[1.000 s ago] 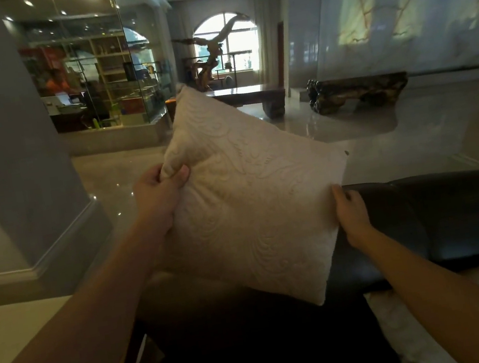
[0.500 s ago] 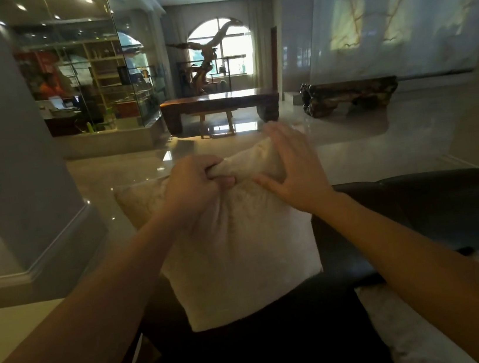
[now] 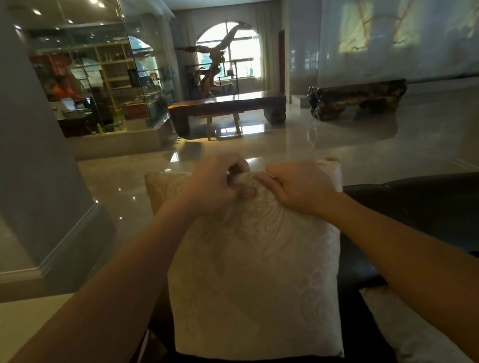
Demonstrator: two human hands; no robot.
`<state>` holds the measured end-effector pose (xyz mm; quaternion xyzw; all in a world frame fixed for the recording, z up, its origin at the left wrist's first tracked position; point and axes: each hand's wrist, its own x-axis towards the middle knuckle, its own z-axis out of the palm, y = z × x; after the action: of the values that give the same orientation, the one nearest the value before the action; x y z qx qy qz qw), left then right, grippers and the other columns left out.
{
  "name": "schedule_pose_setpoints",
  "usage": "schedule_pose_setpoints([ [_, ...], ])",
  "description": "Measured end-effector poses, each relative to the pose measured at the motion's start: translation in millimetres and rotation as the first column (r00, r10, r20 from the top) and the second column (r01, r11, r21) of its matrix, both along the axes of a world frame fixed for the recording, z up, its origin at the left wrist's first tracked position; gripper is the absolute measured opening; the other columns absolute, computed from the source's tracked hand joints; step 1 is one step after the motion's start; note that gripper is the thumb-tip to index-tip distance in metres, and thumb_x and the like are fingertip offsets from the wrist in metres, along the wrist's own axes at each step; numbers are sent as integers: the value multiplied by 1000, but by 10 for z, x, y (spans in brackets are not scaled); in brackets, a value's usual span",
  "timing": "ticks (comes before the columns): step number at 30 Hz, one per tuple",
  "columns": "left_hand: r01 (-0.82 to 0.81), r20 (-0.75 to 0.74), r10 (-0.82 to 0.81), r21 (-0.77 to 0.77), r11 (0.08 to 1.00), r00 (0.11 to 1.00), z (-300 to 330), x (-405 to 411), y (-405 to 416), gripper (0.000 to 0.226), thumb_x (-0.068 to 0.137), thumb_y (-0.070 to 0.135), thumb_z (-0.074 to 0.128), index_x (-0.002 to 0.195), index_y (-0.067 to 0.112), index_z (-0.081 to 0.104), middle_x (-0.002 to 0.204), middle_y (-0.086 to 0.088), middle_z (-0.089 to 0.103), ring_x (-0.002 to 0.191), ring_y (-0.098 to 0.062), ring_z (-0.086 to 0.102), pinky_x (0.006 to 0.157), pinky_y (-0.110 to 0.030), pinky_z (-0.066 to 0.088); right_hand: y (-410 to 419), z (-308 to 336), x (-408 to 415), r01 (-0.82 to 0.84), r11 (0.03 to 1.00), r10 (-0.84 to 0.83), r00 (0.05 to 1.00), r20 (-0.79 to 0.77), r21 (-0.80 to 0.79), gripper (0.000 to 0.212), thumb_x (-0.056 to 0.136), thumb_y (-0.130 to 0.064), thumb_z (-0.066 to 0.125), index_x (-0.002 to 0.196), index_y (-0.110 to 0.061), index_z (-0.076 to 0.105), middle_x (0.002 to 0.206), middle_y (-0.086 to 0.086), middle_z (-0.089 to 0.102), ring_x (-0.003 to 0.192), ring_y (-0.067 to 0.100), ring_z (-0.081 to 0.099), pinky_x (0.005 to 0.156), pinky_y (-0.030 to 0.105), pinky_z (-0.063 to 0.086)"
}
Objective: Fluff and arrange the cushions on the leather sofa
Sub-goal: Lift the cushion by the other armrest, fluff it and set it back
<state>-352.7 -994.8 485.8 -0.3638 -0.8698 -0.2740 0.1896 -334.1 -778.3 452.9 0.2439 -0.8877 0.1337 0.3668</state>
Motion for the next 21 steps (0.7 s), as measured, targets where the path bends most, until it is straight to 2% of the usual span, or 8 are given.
schedule_pose_setpoints([
  [3, -114, -69, 119, 81, 990, 990, -35, -20, -205, 32, 85, 51, 70, 109, 34, 58, 112, 17, 55, 99, -3, 50, 84, -17, 40, 74, -40, 8, 10, 995, -7, 1000, 28, -103, 46, 98, -56, 29, 74, -25, 54, 62, -9, 52, 59, 5, 49, 61, 26, 40],
  [6, -139, -177, 194, 285, 949, 965, -156, -12, -499, 38, 89, 48, 65, 119, 25, 59, 118, 11, 55, 107, -3, 48, 91, -19, 39, 242, -66, 15, 40, 971, -41, 999, 2, -236, 44, 98, -58, 26, 74, -32, 52, 60, -10, 51, 57, 3, 50, 61, 17, 37],
  [8, -185, -188, 285, 420, 888, 940, -273, -5, -664, 42, 92, 44, 64, 126, 21, 59, 129, 9, 56, 121, -2, 46, 102, -24, 36, 329, -56, 8, 68, 944, -77, 997, -15, -323, 49, 98, -58, 27, 72, -28, 54, 58, -8, 52, 55, 5, 51, 59, 12, 35],
  [10, -294, -78, 383, 507, 810, 920, -441, -29, -811, 50, 93, 45, 64, 135, 21, 56, 143, 9, 50, 134, -8, 43, 111, -33, 34, 383, -38, -16, 89, 911, -116, 992, -41, -403, 50, 98, -59, 28, 65, -29, 50, 55, -7, 49, 51, 5, 48, 57, 10, 35],
  [13, -511, 217, 487, 590, 625, 846, -717, -70, -1000, 70, 90, 60, 59, 148, 27, 40, 158, 2, 40, 143, -17, 39, 115, -42, 33, 383, 21, -22, 87, 844, -148, 986, -75, -529, 45, 98, -57, 32, 61, -33, 41, 55, -10, 43, 52, 11, 44, 59, 9, 34],
  [16, -627, 343, 557, 623, 468, 757, -891, -44, -1106, 73, 86, 66, 56, 143, 22, 42, 149, -1, 45, 137, -23, 44, 114, -54, 35, 394, 57, -26, 136, 754, -228, 972, -61, -643, 45, 101, -45, 41, 61, -24, 43, 54, -9, 39, 64, 20, 44, 65, 22, 32],
  [18, -599, 374, 505, 685, 416, 778, -988, -16, -1149, 67, 85, 64, 59, 133, 19, 44, 136, -2, 47, 126, -23, 48, 109, -55, 41, 404, 80, -31, 137, 688, -239, 970, -45, -713, 44, 101, -41, 42, 60, -25, 39, 54, -10, 36, 48, 13, 35, 55, 20, 31],
  [21, -624, 559, 279, 727, 287, 781, -1062, 35, -1173, 79, 85, 65, 63, 146, 21, 38, 148, -3, 44, 138, -27, 43, 109, -48, 44, 424, 129, -38, 168, 612, -281, 960, -14, -773, 45, 102, -31, 43, 58, -30, 34, 55, -10, 35, 51, 1, 33, 52, 6, 31],
])
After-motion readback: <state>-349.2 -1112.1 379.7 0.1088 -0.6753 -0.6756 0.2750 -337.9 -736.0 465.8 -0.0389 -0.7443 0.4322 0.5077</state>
